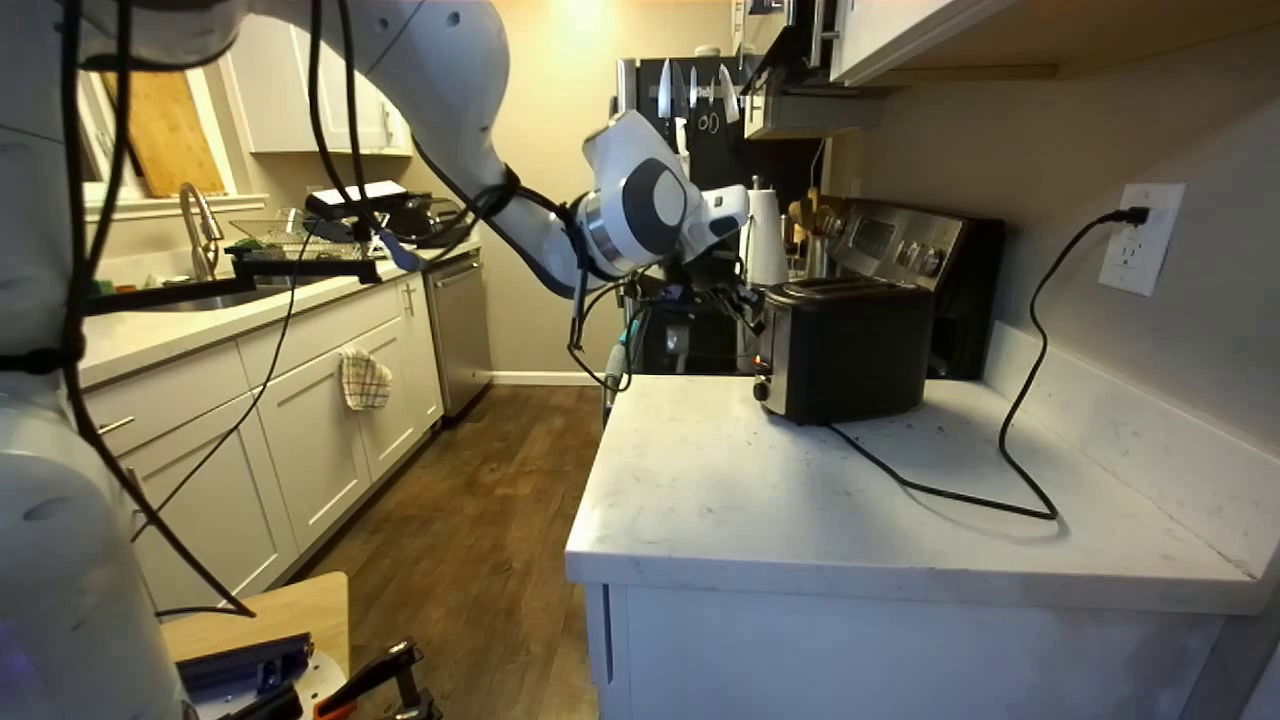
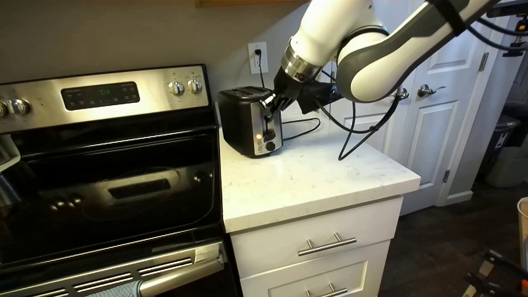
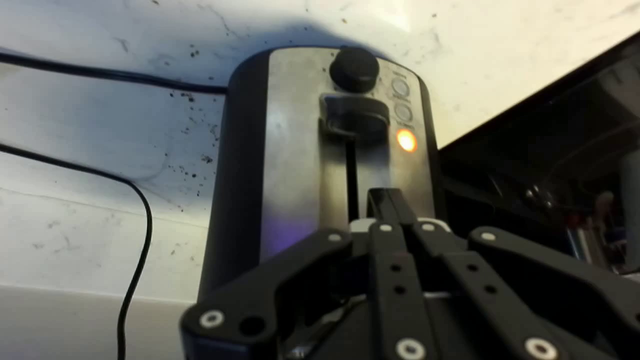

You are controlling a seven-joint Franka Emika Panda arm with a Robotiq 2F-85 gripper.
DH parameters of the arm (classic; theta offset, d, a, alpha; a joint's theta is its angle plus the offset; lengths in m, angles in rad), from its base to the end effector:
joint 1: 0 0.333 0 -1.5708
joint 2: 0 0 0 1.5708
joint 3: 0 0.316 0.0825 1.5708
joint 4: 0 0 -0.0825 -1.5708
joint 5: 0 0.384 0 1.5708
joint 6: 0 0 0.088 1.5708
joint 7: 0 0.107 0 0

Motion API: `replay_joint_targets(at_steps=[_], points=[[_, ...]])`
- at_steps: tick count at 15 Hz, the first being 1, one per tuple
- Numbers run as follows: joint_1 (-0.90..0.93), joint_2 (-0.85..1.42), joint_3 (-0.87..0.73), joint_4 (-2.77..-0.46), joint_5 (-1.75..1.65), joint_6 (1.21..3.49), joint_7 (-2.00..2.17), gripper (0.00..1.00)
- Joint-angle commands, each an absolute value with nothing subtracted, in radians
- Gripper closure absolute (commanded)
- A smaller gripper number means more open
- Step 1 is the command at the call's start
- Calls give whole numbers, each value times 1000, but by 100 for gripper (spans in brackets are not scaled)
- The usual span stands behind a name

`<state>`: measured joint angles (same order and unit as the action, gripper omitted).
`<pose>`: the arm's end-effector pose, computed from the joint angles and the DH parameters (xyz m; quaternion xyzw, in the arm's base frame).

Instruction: Push down the switch of the toaster

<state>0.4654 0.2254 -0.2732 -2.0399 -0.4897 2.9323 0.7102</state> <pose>0.6096 0.1581 0.4079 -0.9364 0.0209 -0.3504 0.0002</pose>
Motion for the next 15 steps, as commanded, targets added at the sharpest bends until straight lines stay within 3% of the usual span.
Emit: replay_joint_targets(at_steps=[1,5,8,9,15], points=[[367,36,-83,-2166,-274,2803,566,100],[325,-53,83,-2209,63,2638,444,100],[295,-72,121,-2175,273,2474,375,100],[292,-43,146,-2170,186,2547,433,99],[272,-57,148,-2168,238,2499,415,99]])
